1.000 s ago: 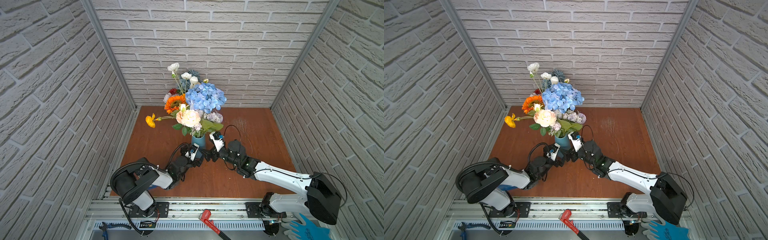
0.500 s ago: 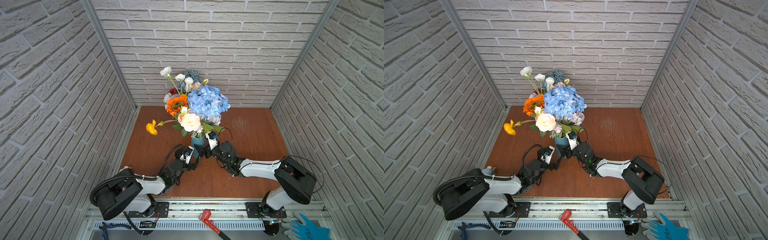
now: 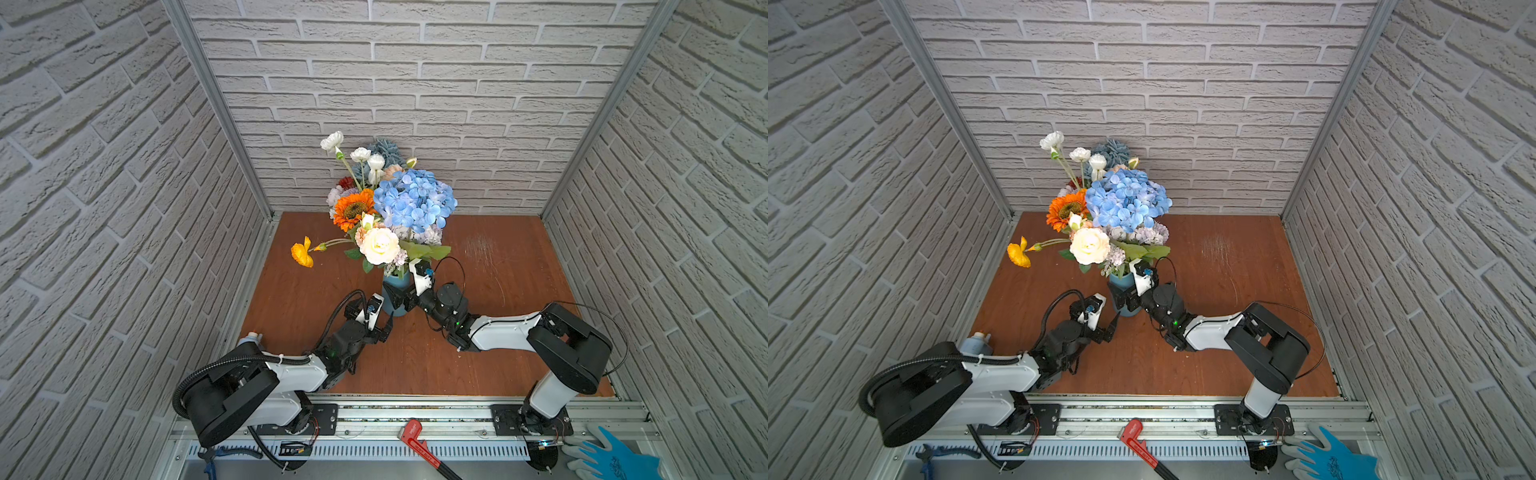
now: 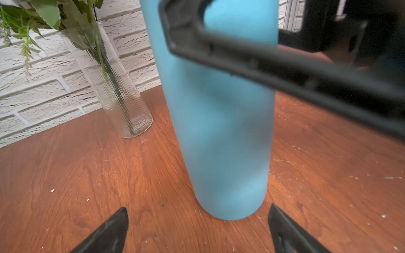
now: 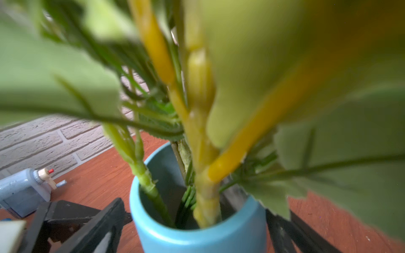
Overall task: Arrange flowers in a vase
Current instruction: Pick up the vase from the center of the table.
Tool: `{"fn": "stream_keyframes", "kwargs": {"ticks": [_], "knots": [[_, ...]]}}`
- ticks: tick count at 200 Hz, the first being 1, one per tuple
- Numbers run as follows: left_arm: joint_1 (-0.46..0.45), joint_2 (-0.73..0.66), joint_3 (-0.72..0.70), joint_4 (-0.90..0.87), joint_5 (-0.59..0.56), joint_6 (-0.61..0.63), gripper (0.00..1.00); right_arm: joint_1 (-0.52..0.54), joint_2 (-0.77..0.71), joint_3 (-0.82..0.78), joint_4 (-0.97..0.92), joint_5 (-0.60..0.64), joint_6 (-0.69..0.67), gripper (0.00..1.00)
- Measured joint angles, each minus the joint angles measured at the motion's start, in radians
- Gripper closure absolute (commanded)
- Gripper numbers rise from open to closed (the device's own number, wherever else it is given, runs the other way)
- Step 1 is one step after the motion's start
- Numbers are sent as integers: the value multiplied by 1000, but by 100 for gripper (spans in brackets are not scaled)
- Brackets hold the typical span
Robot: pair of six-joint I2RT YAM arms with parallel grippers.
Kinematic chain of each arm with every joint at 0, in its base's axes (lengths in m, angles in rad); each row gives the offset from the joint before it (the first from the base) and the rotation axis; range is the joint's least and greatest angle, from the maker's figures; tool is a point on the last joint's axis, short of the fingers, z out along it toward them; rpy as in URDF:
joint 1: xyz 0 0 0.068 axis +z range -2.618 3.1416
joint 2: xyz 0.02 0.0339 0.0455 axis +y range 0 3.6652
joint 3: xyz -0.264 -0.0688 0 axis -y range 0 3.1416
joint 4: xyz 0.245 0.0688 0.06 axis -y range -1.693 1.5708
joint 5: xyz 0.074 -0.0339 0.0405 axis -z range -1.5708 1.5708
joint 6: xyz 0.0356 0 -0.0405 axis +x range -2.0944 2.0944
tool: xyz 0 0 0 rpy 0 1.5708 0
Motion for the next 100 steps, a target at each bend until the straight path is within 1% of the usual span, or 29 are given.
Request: {"fn": "stream_keyframes", "kwargs": {"ticks": [55,71,76,86,90,98,100], "knots": [[5,-1,0,-5,-1,0,2,0,81,63,53,25,-23,0],[8,-5,0,-8,-3,0,2,0,108,74,71,33,-25,5],[9,-7,0,-8,-4,0,2,0,116,77,76,36,-27,8],[11,-12,0,-11,-5,0,2,0,131,84,80,45,-30,19],[13,-14,-1,-11,-5,0,2,0,135,86,82,49,-39,28],[15,-20,-3,-12,-6,0,2,-2,138,88,89,52,-56,50],[16,-21,-3,-12,-6,0,2,-3,138,89,90,57,-58,54]]}}
